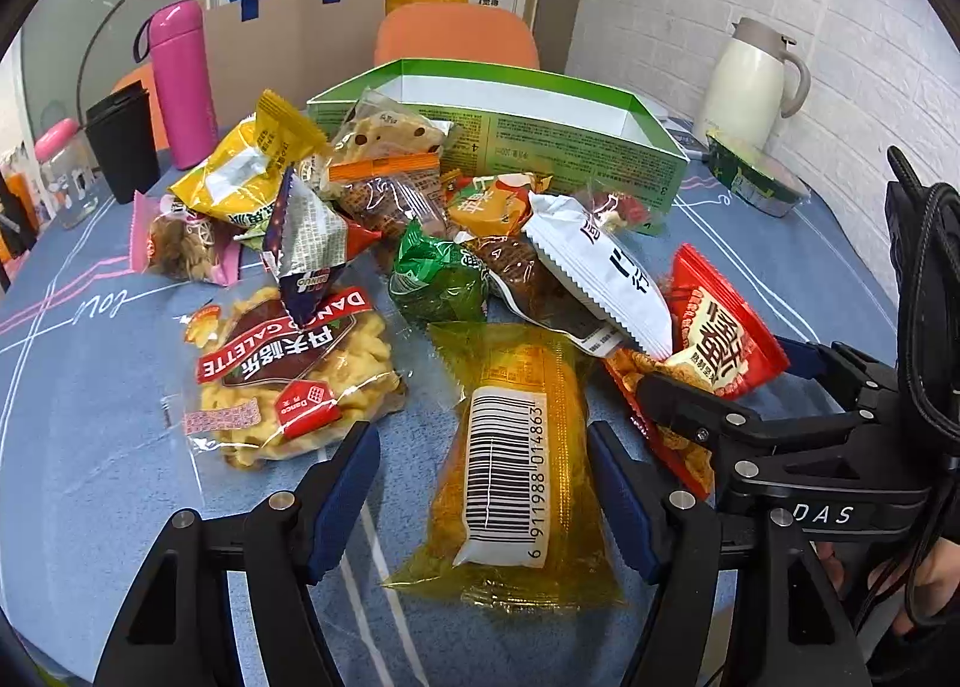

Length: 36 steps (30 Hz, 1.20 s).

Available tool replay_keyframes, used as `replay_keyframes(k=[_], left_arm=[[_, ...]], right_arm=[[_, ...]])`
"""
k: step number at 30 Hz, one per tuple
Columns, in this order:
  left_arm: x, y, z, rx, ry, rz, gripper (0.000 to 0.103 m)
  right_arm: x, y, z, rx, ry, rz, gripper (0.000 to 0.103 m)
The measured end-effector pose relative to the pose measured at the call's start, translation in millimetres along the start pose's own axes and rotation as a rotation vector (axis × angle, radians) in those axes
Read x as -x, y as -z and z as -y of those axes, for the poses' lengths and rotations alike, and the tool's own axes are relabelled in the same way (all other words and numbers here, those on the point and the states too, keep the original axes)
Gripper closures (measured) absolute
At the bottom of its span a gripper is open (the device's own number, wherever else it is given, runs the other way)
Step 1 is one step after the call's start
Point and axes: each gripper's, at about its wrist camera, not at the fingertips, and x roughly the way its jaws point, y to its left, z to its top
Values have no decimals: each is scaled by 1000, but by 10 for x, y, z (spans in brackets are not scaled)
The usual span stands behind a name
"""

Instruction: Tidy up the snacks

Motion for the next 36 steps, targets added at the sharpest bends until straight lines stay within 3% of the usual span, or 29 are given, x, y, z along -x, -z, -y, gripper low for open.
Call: replay_keyframes(k=[5, 8, 9, 10, 21, 31, 36], left_arm=[[-36, -3, -37, 22, 17, -6, 31], [-72, 14, -45, 26, 26, -10, 31], [-100, 23, -38, 19, 35, -15, 37], [-132, 31, -37, 14, 67, -24, 58], [36, 51, 29, 10, 75, -1, 61], [538, -217, 24, -18, 118, 130, 61], [618, -473, -62, -11, 98, 182, 61]], right_arm=[[40, 47, -8, 5, 8, 21, 6], [74, 51, -41, 6, -10, 36, 36], [78, 50, -36, -4, -13, 32, 37], [96, 55, -25, -14, -21, 34, 38], [488, 5, 67, -60, -83, 91, 39], [696, -303, 68, -33, -89, 200, 39], [690, -616, 155, -46, -71, 263, 39]])
